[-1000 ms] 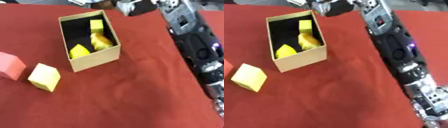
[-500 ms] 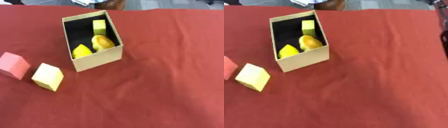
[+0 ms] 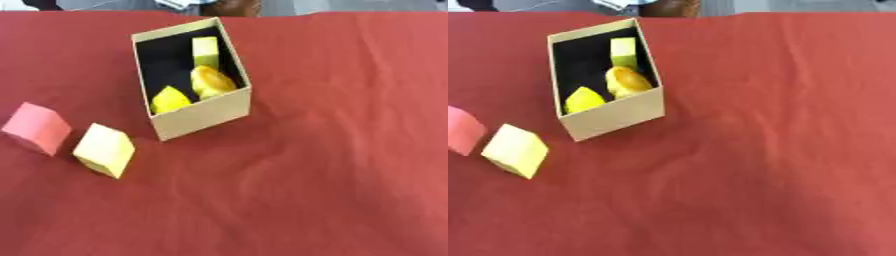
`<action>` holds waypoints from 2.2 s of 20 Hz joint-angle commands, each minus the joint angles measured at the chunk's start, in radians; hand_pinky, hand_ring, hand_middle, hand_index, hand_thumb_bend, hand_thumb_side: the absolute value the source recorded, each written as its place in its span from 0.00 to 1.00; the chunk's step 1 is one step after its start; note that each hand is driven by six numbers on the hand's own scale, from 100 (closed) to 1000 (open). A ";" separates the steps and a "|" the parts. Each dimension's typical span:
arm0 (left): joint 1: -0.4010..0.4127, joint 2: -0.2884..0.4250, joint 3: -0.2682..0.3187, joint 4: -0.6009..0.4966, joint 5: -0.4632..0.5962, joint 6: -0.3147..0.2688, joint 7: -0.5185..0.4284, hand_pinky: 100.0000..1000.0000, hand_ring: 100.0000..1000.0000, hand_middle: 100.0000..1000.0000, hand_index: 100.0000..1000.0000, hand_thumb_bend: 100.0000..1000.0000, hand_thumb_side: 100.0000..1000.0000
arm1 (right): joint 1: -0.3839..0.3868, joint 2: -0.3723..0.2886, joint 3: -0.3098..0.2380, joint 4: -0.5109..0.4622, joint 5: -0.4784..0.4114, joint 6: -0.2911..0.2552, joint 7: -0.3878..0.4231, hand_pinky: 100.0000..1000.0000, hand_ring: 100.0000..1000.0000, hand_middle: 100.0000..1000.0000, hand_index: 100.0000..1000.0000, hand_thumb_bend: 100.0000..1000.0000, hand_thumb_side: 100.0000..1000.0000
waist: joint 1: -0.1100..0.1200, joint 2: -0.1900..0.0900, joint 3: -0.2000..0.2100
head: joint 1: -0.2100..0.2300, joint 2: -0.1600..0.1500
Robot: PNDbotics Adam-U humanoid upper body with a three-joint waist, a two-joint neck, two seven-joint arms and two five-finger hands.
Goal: Pick up objects on the table and place them in the box.
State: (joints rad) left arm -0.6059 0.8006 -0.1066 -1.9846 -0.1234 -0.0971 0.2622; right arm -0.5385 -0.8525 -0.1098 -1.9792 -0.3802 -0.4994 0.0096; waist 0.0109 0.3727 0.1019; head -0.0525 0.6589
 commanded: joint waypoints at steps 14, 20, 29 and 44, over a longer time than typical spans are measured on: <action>-0.020 0.269 -0.025 0.000 -0.234 0.081 -0.569 0.89 0.86 0.83 0.92 0.48 0.51 | 0.126 -0.089 -0.063 -0.021 0.087 -0.111 -0.078 0.89 0.99 0.61 0.85 0.00 0.38 | 0.014 -0.037 -0.020 | 0.021 0.019; -0.074 0.279 -0.037 0.090 -0.282 0.021 -0.748 0.92 0.87 0.83 0.90 0.62 0.48 | 0.140 -0.090 -0.065 -0.021 0.095 -0.108 -0.078 0.89 0.99 0.61 0.85 0.00 0.39 | 0.019 -0.036 -0.023 | 0.032 0.010; -0.046 0.298 -0.078 0.174 -0.277 -0.015 -0.822 0.94 0.90 0.85 0.90 0.63 0.25 | 0.154 -0.086 -0.063 -0.021 0.104 -0.090 -0.070 0.90 1.00 0.59 0.85 0.00 0.44 | 0.023 -0.035 -0.024 | 0.046 0.001; -0.028 0.307 -0.102 0.234 -0.318 -0.011 -1.044 0.96 0.91 0.86 0.92 0.70 0.19 | 0.175 -0.065 -0.063 -0.021 0.109 -0.060 -0.050 0.91 1.00 0.58 0.85 0.00 0.51 | 0.024 -0.031 -0.027 | 0.054 0.001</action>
State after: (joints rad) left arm -0.6256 1.0648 -0.2155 -1.7517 -0.4320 -0.1075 -0.7684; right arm -0.3599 -0.9000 -0.1606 -1.9848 -0.2775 -0.5645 -0.0416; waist 0.0348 0.3601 0.0749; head -0.0013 0.6673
